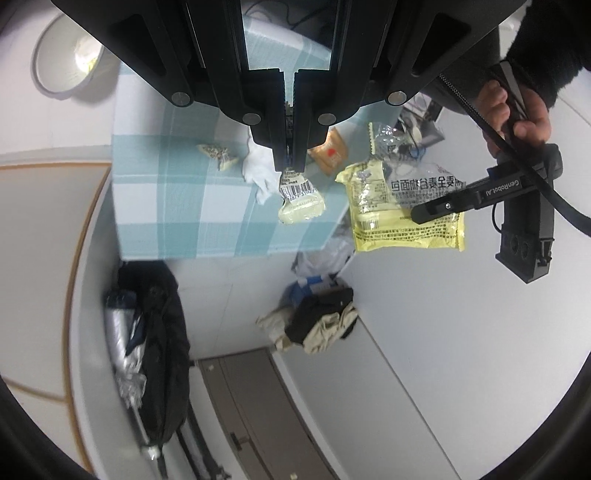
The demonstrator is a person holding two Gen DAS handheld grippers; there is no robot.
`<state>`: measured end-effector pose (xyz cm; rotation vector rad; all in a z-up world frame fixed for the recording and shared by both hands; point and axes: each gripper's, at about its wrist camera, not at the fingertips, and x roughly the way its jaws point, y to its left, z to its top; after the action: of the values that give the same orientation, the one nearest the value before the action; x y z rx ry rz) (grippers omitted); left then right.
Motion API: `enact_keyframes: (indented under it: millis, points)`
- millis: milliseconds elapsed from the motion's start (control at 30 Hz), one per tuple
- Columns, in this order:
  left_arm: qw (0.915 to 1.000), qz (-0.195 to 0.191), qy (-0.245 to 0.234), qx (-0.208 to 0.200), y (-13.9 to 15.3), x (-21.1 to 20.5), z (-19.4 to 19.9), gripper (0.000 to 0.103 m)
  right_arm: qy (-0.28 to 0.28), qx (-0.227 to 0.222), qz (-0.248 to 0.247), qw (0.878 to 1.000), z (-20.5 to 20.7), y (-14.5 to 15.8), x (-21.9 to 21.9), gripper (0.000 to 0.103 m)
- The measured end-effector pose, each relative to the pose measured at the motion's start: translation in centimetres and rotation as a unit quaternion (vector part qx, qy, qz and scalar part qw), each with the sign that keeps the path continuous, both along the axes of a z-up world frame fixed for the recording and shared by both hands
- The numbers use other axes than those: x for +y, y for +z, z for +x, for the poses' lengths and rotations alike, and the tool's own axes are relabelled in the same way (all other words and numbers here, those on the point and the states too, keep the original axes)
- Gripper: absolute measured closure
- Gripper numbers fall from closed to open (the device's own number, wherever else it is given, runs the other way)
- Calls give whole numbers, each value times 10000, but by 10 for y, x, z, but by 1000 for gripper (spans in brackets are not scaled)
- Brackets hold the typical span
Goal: Collect trash
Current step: 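Carry the yellow bag and cream wrapper over the white bin with both grippers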
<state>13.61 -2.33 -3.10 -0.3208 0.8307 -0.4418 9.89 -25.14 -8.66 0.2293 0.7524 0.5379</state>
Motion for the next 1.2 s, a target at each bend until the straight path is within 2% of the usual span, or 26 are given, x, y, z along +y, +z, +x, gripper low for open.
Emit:
enact_keyframes:
  millis: [233,500,700,900,1033,1200]
  points:
    - [9993,-65,-152,-338,27,-29,-18,101,-317,-440,53,9985,-37,34,-38,101]
    - [9949,-130,-743,-668,50,-85,-29,101,-819,-778,39,9936,-86,50,-102,101]
    - [9902,-333,-1227,-585,52,-134,-25,101,-1426,-656,-44,9876,-107,42,-156,101]
    - [9833,-423,-1734,-342,42,-190,-18,101,-1982,-604,-13,9783,-123,33,-208,101]
    - [9778,-430,-2045,-126,27,-226,-14,101,-2357,-400,6,9710,-132,16,-244,101]
    - [9697,-335,-2414,193,1,-267,-8,101,-2821,45,60,9594,-130,-19,-287,101]
